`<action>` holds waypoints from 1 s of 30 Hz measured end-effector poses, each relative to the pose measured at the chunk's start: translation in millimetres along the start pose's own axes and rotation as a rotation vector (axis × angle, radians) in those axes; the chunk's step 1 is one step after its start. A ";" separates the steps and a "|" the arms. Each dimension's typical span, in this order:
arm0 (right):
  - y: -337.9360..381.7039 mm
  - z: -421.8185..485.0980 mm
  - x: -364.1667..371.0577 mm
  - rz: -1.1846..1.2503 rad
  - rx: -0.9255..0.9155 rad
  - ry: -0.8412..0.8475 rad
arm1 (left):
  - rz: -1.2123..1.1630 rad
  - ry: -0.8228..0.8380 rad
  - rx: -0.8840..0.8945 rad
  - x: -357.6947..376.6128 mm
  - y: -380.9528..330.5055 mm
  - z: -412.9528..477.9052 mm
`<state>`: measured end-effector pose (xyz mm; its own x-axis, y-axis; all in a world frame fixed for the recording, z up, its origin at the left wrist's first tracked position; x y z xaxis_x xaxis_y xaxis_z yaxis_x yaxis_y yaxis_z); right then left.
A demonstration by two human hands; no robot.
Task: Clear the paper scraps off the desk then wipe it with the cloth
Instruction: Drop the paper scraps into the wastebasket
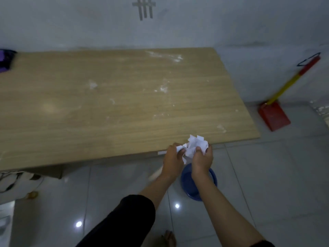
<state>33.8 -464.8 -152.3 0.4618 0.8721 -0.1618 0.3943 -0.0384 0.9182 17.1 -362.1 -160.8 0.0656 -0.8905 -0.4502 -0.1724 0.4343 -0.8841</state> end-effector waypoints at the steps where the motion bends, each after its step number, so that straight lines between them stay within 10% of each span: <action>1: -6.0 1.5 -14.3 0.019 0.000 -0.033 | -0.020 0.010 0.010 15.9 3.0 -9.5; 18: -196.9 125.8 -94.8 -0.153 0.364 0.162 | -0.276 0.144 -0.748 175.4 146.5 4.9; 30: -319.1 188.9 -95.1 -0.038 0.393 0.147 | -0.328 0.328 -0.702 282.2 216.8 29.9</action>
<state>14.1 -627.6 -498.2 0.3335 0.9359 -0.1136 0.6955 -0.1629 0.6999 27.7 -515.2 -483.2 -0.0514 -0.9983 -0.0283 -0.7730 0.0577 -0.6318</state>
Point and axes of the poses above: each hand's wrist, its own z-axis towards the middle knuckle, its own x-axis out of the palm, y = z × x, the point moved 3 cm from there along z, towards the middle knuckle, and after that the axes turned 4 degrees about z, right-handed, at the moved point
